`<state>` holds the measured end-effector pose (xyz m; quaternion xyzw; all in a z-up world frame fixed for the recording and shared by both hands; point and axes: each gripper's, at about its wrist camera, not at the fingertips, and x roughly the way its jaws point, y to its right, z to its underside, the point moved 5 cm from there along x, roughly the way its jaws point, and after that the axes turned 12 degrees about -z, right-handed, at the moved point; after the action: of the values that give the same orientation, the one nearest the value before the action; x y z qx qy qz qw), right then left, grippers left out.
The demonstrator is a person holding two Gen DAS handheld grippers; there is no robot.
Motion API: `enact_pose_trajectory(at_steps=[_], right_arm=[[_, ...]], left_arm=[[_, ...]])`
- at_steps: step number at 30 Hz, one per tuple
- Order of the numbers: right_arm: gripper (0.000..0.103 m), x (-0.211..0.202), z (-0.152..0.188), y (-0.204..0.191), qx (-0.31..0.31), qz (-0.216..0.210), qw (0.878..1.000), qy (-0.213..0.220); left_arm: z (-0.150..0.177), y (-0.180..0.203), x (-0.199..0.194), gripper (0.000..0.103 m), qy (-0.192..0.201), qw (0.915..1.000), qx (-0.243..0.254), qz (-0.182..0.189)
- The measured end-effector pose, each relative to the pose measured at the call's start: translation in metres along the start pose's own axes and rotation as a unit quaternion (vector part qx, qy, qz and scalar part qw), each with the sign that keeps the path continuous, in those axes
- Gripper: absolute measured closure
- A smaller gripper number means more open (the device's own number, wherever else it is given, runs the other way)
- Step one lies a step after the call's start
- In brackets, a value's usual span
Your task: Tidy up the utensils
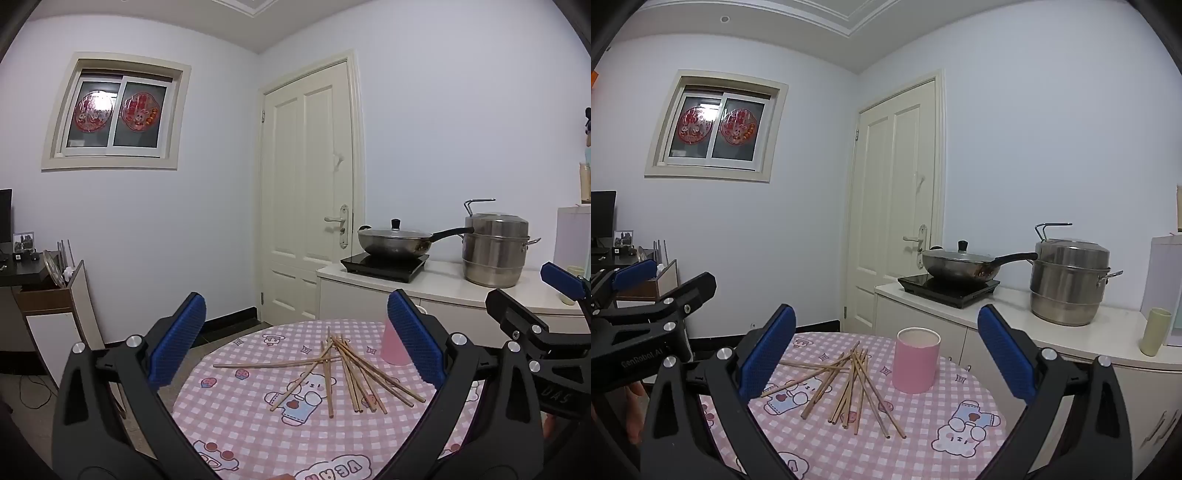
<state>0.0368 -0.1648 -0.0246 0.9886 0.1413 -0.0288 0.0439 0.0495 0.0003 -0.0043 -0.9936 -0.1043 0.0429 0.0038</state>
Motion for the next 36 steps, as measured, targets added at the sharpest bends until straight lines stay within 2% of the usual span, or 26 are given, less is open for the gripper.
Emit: enact_pose_trajectory(at_steps=[36], right_arm=[[0.008, 0.003, 0.005, -0.018, 0.002, 0.001, 1.000, -0.011]], left_arm=[[0.004, 0.001, 0.004, 0.006, -0.004, 1.0000, 0.001, -0.007]])
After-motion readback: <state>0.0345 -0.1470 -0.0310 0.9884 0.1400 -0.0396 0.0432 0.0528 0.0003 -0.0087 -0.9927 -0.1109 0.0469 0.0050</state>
